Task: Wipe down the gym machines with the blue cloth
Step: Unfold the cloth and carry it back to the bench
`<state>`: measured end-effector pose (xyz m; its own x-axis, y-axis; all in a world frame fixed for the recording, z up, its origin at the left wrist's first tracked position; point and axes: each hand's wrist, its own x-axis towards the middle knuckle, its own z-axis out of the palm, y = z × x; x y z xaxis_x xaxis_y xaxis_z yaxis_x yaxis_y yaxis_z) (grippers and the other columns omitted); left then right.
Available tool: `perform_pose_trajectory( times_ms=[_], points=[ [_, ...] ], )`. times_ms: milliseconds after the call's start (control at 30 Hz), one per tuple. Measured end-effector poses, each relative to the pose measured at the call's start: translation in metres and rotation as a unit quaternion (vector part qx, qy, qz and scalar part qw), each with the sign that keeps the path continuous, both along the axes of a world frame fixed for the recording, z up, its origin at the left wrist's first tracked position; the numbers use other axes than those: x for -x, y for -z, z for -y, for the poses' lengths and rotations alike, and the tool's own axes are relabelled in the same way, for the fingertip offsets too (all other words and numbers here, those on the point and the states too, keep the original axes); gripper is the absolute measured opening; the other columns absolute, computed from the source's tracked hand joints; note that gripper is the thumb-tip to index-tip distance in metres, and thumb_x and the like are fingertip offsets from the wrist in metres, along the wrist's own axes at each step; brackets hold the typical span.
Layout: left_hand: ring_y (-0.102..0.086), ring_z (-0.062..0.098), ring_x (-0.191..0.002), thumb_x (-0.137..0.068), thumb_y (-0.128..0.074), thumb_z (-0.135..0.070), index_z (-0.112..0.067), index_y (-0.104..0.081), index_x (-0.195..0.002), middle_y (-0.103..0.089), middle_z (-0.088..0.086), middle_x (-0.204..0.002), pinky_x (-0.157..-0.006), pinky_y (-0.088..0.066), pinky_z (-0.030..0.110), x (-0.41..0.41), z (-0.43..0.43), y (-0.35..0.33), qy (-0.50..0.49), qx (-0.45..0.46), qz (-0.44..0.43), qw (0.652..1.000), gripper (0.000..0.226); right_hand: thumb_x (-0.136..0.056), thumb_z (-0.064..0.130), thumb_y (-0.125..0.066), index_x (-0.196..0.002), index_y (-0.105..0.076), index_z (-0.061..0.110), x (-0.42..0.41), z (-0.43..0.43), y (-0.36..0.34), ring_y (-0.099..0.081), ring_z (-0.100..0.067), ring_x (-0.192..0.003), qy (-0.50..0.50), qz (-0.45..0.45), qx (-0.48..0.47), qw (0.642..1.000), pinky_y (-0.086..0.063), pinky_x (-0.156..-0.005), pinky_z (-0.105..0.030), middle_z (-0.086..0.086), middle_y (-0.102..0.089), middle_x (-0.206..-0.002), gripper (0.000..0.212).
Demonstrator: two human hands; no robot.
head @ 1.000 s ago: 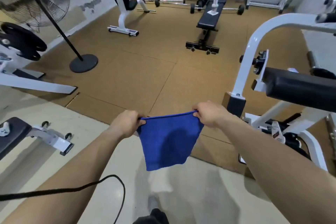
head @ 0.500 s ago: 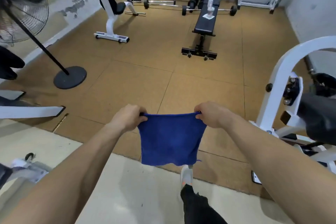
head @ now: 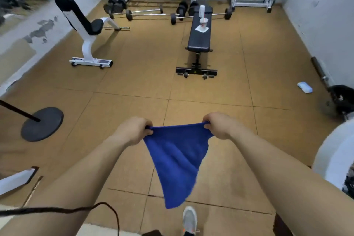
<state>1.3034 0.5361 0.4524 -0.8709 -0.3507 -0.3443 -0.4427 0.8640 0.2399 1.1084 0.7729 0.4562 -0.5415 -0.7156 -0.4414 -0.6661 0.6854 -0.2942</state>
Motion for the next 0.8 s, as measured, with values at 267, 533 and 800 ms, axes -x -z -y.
perform_pose_trajectory(
  times_ms=[267,533,800],
  points=[
    [-0.056,0.022,-0.076,-0.094,-0.057,-0.03,-0.032,-0.055,-0.077,-0.057,-0.007,-0.072,-0.061,-0.041,0.033,0.187,0.131,0.004,0.042,-0.001,-0.007,0.999,0.018,-0.103,0.022,-0.047,-0.107,-0.066,0.021,0.177,0.122,-0.009,-0.059,-0.022,-0.093,0.042,-0.021,-0.006,0.999,-0.05,-0.078,-0.035,-0.002,-0.064,-0.103,0.019],
    [-0.054,0.013,-0.07,-0.095,-0.062,-0.032,-0.032,-0.056,-0.078,-0.058,-0.009,-0.073,-0.058,-0.035,0.029,0.391,0.285,-0.011,0.063,-0.051,-0.033,0.996,0.018,-0.102,0.023,-0.047,-0.091,-0.062,0.026,0.343,0.261,-0.021,-0.058,-0.014,-0.077,0.099,-0.022,-0.021,0.995,-0.042,-0.063,-0.03,0.001,-0.062,-0.085,0.019],
    [-0.059,0.026,-0.075,-0.086,-0.073,-0.036,-0.02,-0.059,-0.073,-0.064,0.002,-0.074,-0.062,-0.045,0.035,0.604,0.407,0.004,0.029,-0.058,-0.023,0.998,0.025,-0.101,0.026,-0.048,-0.082,-0.055,0.026,0.535,0.361,-0.011,-0.057,-0.023,-0.082,0.112,-0.019,-0.019,0.993,-0.045,-0.068,-0.035,0.001,-0.057,-0.085,0.021]
  ],
)
